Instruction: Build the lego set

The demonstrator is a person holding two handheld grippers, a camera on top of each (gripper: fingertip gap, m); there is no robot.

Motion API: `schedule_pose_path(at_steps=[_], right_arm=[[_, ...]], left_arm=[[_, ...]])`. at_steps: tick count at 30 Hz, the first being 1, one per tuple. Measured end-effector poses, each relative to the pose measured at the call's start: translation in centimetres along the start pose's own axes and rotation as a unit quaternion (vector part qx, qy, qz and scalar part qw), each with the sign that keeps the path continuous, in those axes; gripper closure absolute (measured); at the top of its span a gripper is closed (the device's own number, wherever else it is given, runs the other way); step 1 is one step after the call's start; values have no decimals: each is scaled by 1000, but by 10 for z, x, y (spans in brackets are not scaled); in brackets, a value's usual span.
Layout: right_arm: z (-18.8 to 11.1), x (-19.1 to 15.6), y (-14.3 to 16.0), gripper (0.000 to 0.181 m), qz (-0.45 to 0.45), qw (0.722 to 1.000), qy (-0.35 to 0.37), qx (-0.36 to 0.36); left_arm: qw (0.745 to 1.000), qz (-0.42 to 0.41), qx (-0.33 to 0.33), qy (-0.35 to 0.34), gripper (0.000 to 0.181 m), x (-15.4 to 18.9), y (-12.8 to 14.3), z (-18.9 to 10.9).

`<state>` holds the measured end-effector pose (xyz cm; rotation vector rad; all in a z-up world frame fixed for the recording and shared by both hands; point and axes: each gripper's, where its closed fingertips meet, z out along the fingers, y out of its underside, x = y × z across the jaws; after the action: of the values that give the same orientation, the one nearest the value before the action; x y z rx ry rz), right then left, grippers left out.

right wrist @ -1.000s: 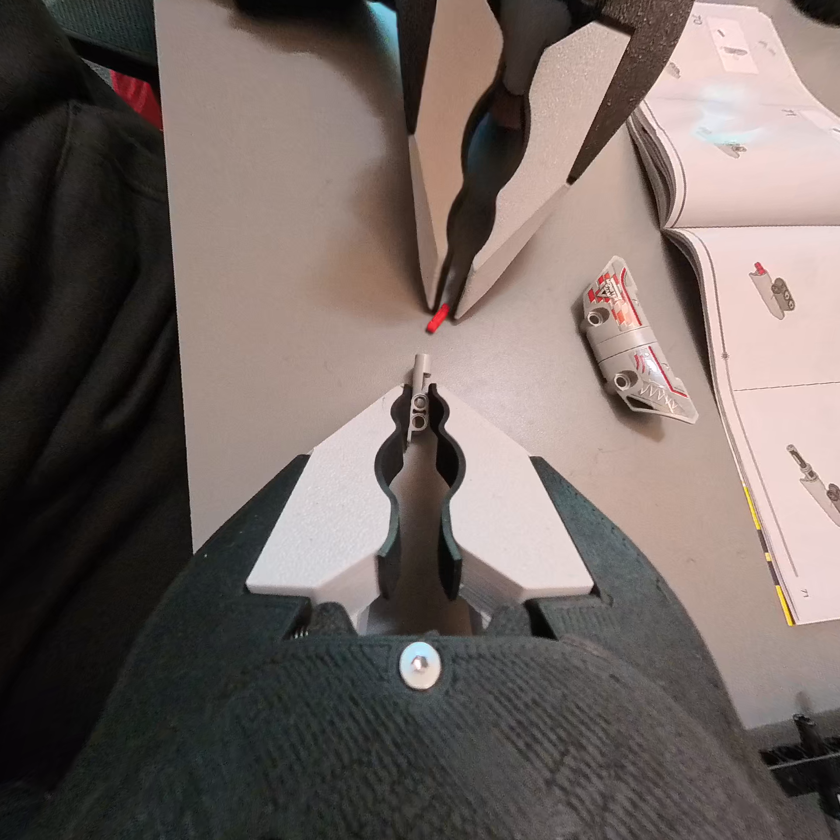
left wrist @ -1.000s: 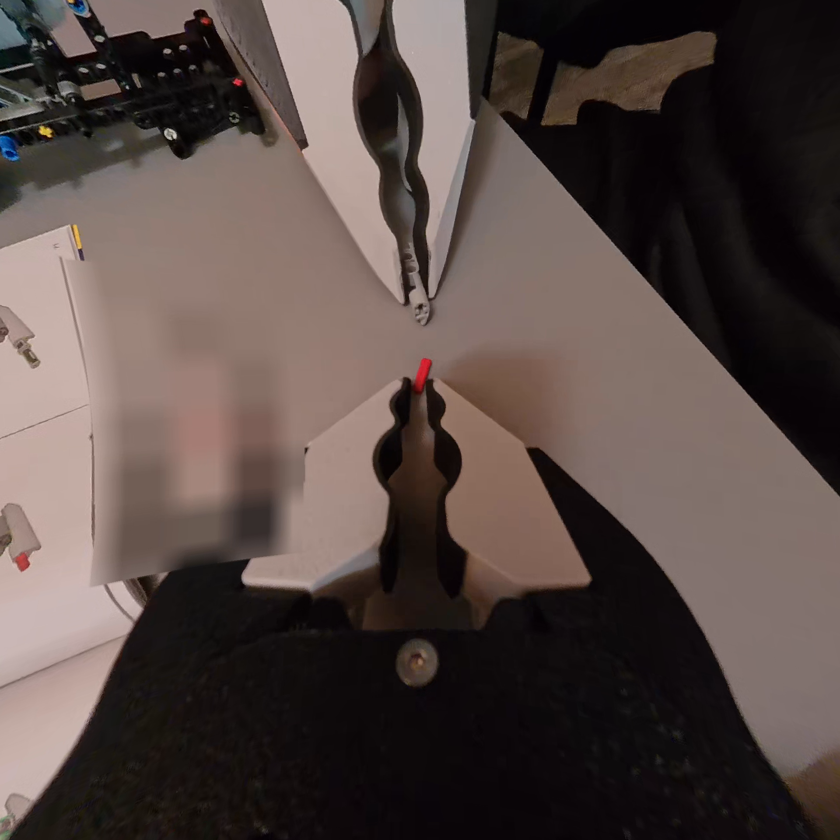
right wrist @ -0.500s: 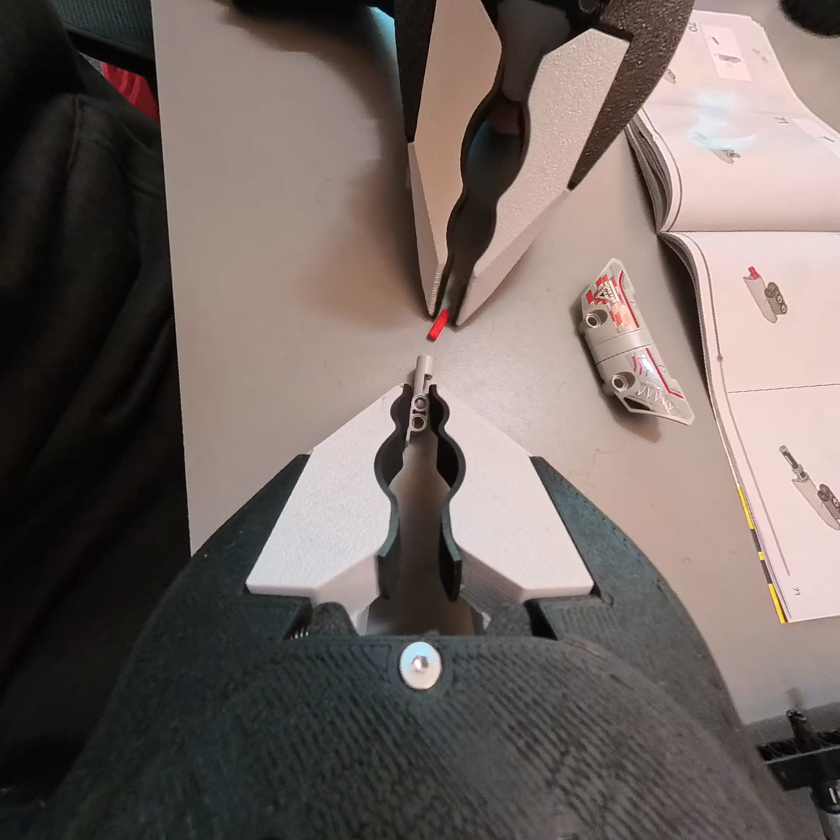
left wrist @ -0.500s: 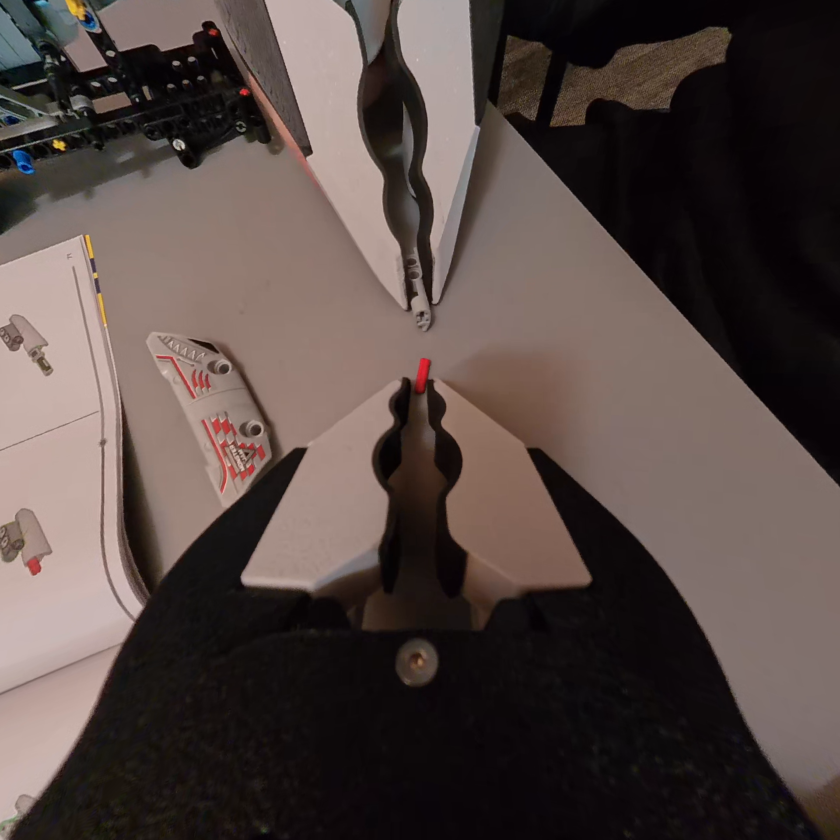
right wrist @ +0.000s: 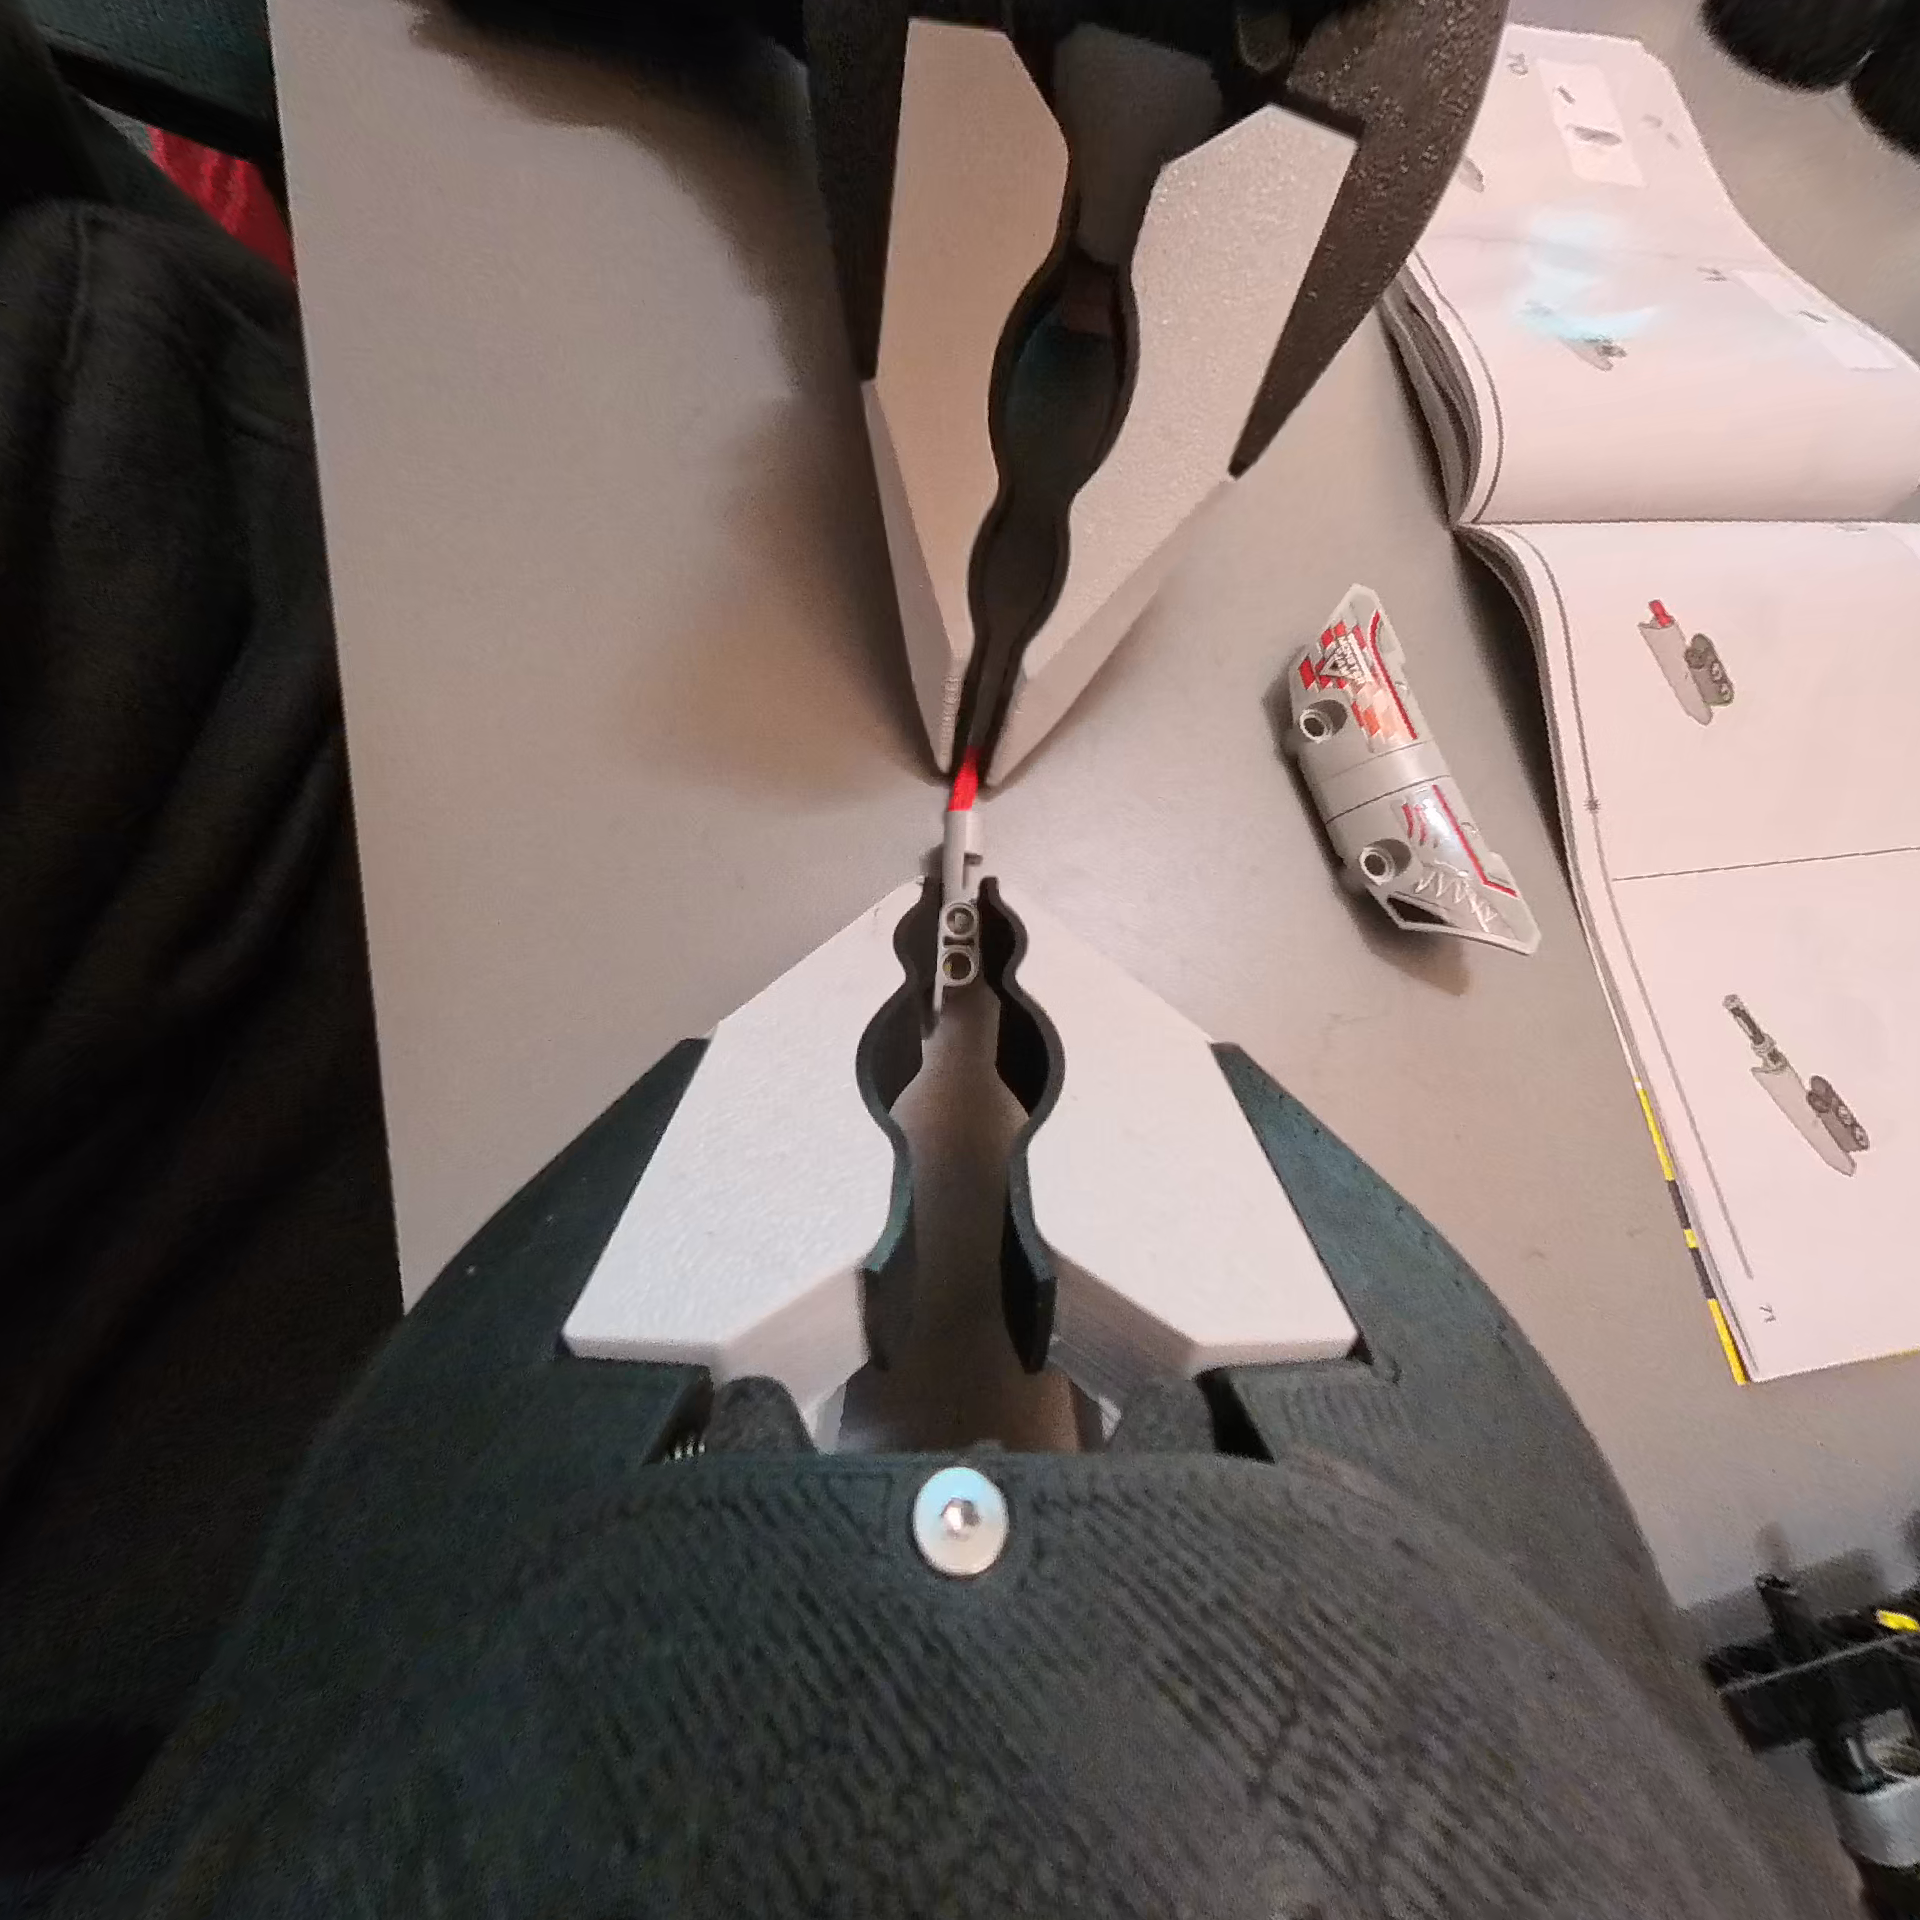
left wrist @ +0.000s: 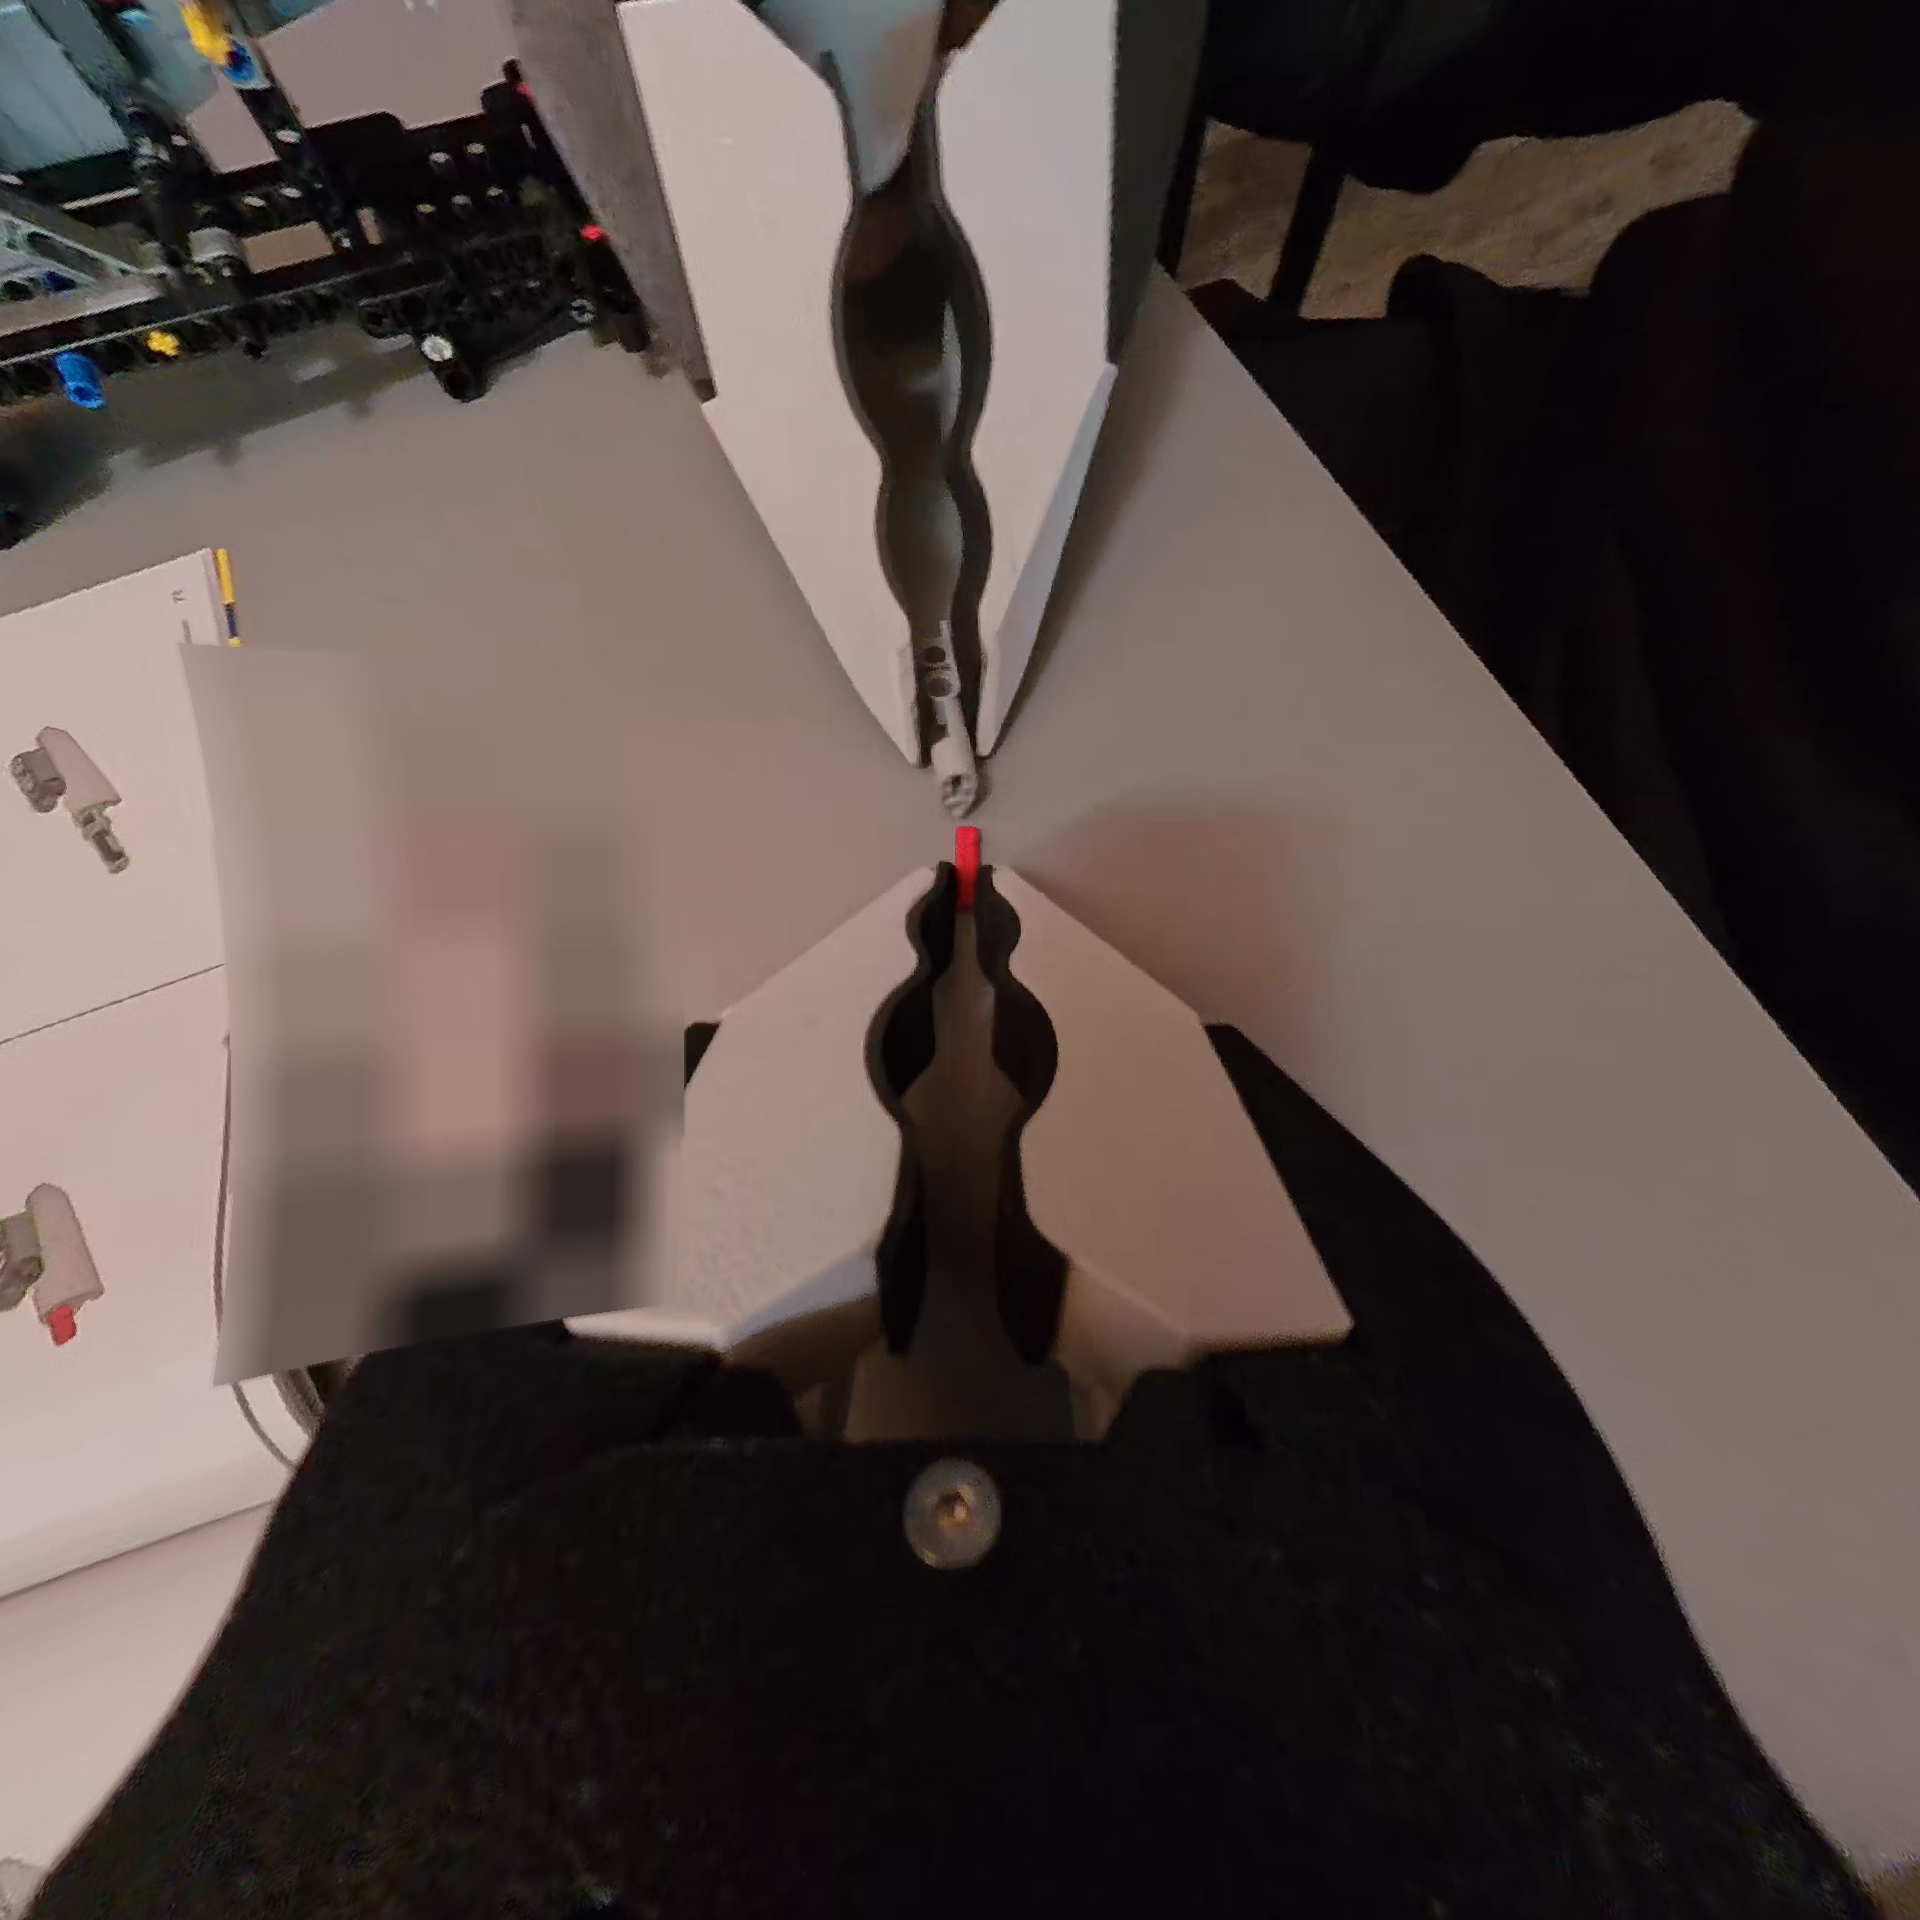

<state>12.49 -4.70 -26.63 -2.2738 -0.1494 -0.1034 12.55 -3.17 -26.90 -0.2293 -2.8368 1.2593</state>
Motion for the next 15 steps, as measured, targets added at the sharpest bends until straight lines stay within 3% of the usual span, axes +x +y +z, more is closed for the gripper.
schedule_pose_path(at_steps=[11,15], right_arm=[[3,3,-2,175,17,1000,19,-6],[0,9,2,176,20,998,45,-47]], left_arm=[[999,-36,4,-18,180,-6,-2,-2],[999,-39,18,-17,180,-6,-6,-4]])
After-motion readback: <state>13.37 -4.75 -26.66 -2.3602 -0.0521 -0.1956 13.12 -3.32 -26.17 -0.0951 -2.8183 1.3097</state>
